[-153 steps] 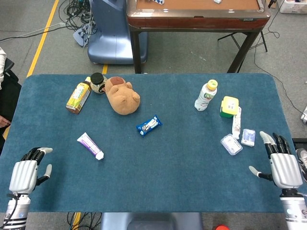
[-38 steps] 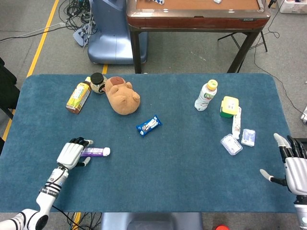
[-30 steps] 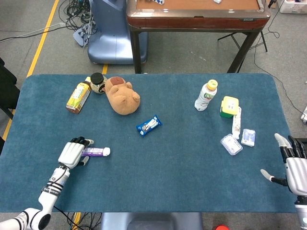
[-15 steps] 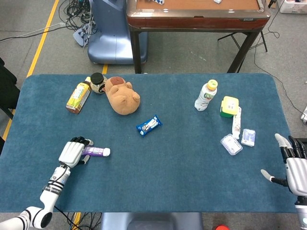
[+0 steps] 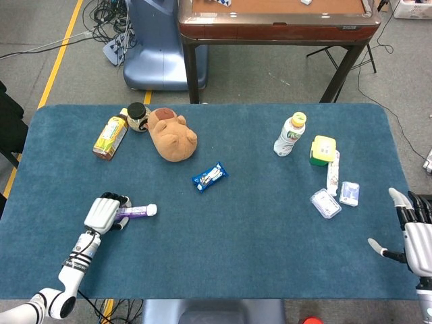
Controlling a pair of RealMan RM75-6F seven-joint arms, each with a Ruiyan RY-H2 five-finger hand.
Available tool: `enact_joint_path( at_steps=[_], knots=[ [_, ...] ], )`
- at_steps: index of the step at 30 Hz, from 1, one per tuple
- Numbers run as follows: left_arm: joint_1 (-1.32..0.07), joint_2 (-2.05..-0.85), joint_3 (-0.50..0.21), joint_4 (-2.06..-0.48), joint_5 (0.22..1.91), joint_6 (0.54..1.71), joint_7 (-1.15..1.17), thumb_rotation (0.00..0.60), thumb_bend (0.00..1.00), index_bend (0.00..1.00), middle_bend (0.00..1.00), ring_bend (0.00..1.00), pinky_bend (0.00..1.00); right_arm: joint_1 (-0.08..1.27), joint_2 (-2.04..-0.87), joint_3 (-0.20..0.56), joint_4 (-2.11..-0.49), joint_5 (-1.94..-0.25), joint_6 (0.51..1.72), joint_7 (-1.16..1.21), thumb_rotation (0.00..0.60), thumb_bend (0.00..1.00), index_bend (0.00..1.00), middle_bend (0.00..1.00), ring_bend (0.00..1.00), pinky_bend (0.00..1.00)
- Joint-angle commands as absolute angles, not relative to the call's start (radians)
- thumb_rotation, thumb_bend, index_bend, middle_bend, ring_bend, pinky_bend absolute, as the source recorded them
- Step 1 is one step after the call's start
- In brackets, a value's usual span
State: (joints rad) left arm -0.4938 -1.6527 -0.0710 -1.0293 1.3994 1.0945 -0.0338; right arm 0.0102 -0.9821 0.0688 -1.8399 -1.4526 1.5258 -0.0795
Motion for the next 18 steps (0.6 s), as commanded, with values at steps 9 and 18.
enact_joint_path(
  at_steps=[9, 18],
  knots=[
    [-0.513, -1.585, -0.064, -1.07, 1.492, 1.15, -0.228, 0.6, 0.44, 0.55, 0.63, 0.42, 0.31, 0.043, -0.945, 0.079, -1.891, -1.501, 1.506, -0.098, 0.6, 0.11, 0.01, 0.13, 0.01, 0.0],
    [-0.555, -1.453, -0.085, -1.329, 1.534, 1.16, -0.192, 0.6, 0.45, 0.56, 0.64, 0.43, 0.32, 0.181, -0.896, 0.105, -1.999, -1.625, 1.362, -0.104, 0.6, 0.11, 0.01, 0.13, 0.02, 0.0]
  ],
)
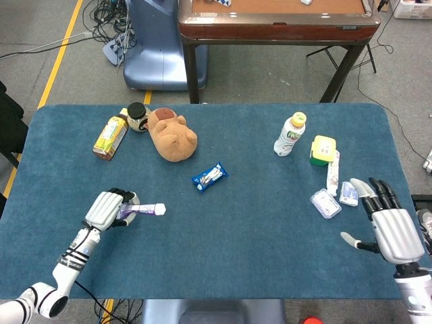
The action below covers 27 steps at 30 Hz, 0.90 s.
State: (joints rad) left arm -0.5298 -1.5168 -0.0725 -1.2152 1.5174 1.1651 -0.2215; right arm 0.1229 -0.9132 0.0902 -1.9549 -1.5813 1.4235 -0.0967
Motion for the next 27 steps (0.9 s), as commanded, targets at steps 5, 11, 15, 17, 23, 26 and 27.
enact_joint_path(
  at_steps=[5, 11, 15, 17, 23, 26, 27],
  knots=[
    [-0.591, -1.402, -0.104, -1.475, 1.513, 1.106, -0.13, 0.6, 0.45, 0.56, 0.65, 0.44, 0.33, 0.303, -0.918, 0.133, -2.058, -1.686, 1.235, -0.113, 0.6, 0.15, 0.08, 0.16, 0.03, 0.0],
    [-0.627, -1.36, -0.13, -1.593, 1.46, 1.044, -0.064, 0.6, 0.45, 0.57, 0.66, 0.44, 0.33, 0.439, -1.0, 0.179, -2.089, -1.681, 1.101, -0.161, 0.6, 0.18, 0.14, 0.17, 0.03, 0.0],
    [-0.646, -1.336, -0.148, -1.656, 1.405, 1.002, -0.033, 0.6, 0.45, 0.57, 0.66, 0.44, 0.33, 0.509, -1.066, 0.209, -2.09, -1.642, 1.043, -0.201, 0.6, 0.18, 0.2, 0.17, 0.03, 0.0],
    [-0.656, -1.325, -0.158, -1.687, 1.375, 0.983, -0.019, 0.6, 0.45, 0.57, 0.66, 0.44, 0.34, 0.541, -1.102, 0.222, -2.083, -1.618, 1.02, -0.229, 0.6, 0.19, 0.22, 0.17, 0.03, 0.0],
    [-0.675, -1.31, -0.172, -1.749, 1.324, 0.956, 0.011, 0.6, 0.46, 0.57, 0.66, 0.44, 0.34, 0.612, -1.201, 0.243, -2.048, -1.556, 0.982, -0.303, 0.6, 0.19, 0.25, 0.17, 0.03, 0.0],
    [-0.683, -1.308, -0.178, -1.765, 1.307, 0.954, 0.027, 0.6, 0.46, 0.57, 0.66, 0.44, 0.34, 0.641, -1.242, 0.245, -2.025, -1.532, 0.968, -0.338, 0.6, 0.2, 0.25, 0.17, 0.03, 0.0],
    [-0.684, -1.308, -0.179, -1.768, 1.303, 0.956, 0.033, 0.6, 0.46, 0.57, 0.66, 0.44, 0.34, 0.649, -1.253, 0.245, -2.02, -1.523, 0.963, -0.346, 0.6, 0.2, 0.25, 0.17, 0.03, 0.0]
  ],
)
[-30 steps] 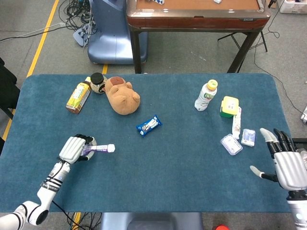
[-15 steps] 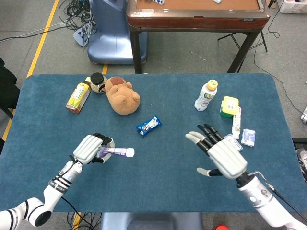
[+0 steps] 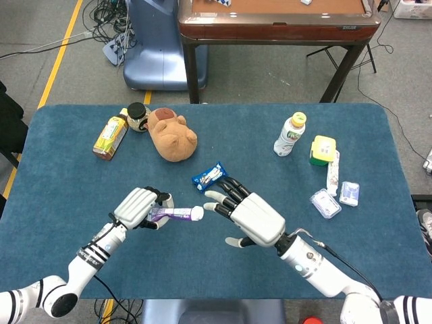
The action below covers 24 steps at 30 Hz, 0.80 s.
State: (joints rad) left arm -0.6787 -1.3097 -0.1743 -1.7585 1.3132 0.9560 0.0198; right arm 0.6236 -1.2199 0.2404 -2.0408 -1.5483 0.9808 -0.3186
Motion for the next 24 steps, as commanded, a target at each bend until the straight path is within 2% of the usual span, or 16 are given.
enact_joint_path(
  at_steps=[1, 11, 24],
  knots=[
    [-0.686, -1.308, -0.18, -1.771, 1.299, 0.956, 0.039, 0.6, 0.46, 0.57, 0.66, 0.44, 0.34, 0.656, -1.263, 0.245, -2.016, -1.515, 0.96, -0.354, 0.6, 0.2, 0.26, 0.17, 0.03, 0.0],
    [-0.702, -1.314, -0.189, -1.778, 1.23, 0.938, 0.048, 0.6, 0.46, 0.57, 0.67, 0.44, 0.34, 0.707, -1.324, 0.218, -1.98, -1.439, 0.928, -0.407, 0.6, 0.2, 0.27, 0.17, 0.03, 0.0],
    [-0.704, -1.309, -0.181, -1.767, 1.229, 0.938, 0.026, 0.6, 0.47, 0.57, 0.67, 0.44, 0.34, 0.743, -1.35, 0.211, -1.934, -1.356, 0.932, -0.441, 0.6, 0.2, 0.27, 0.17, 0.03, 0.0]
  ],
)
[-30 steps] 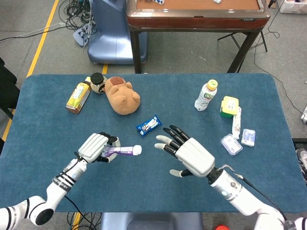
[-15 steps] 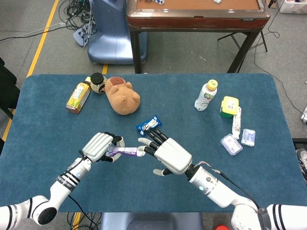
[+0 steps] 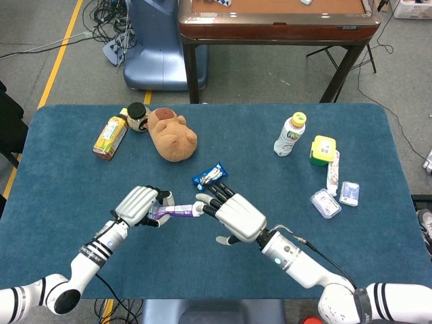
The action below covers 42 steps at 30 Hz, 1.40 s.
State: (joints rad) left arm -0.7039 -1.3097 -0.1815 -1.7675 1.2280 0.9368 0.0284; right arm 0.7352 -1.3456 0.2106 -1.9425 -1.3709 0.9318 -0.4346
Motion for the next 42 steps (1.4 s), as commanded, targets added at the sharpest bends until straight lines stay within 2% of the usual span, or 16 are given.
enact_joint_path(
  at_steps=[1, 16, 33, 37, 42],
  knots=[
    [-0.704, -1.309, -0.181, -1.767, 1.231, 0.939, 0.025, 0.6, 0.47, 0.57, 0.67, 0.44, 0.34, 0.745, -1.351, 0.211, -1.931, -1.35, 0.932, -0.443, 0.6, 0.2, 0.27, 0.17, 0.03, 0.0],
    [-0.693, -1.286, -0.182, -1.767, 1.234, 0.941, -0.049, 0.6, 0.47, 0.58, 0.68, 0.44, 0.35, 0.756, -1.367, 0.178, -1.888, -1.302, 0.944, -0.425, 0.6, 0.2, 0.28, 0.17, 0.03, 0.0],
    [-0.684, -1.256, -0.196, -1.775, 1.227, 0.918, -0.171, 0.598, 0.48, 0.58, 0.68, 0.45, 0.35, 0.772, -1.441, 0.163, -1.809, -1.292, 0.958, -0.377, 0.6, 0.2, 0.28, 0.17, 0.03, 0.0],
    [-0.68, -1.254, -0.197, -1.775, 1.233, 0.916, -0.199, 0.597, 0.48, 0.58, 0.68, 0.45, 0.36, 0.77, -1.45, 0.163, -1.806, -1.305, 0.974, -0.363, 0.6, 0.2, 0.28, 0.17, 0.03, 0.0],
    [-0.658, -1.248, -0.196, -1.788, 1.273, 0.939, -0.274, 0.599, 0.48, 0.58, 0.68, 0.45, 0.36, 0.731, -1.406, 0.162, -1.87, -1.369, 1.046, -0.297, 0.6, 0.2, 0.28, 0.17, 0.03, 0.0]
  ],
)
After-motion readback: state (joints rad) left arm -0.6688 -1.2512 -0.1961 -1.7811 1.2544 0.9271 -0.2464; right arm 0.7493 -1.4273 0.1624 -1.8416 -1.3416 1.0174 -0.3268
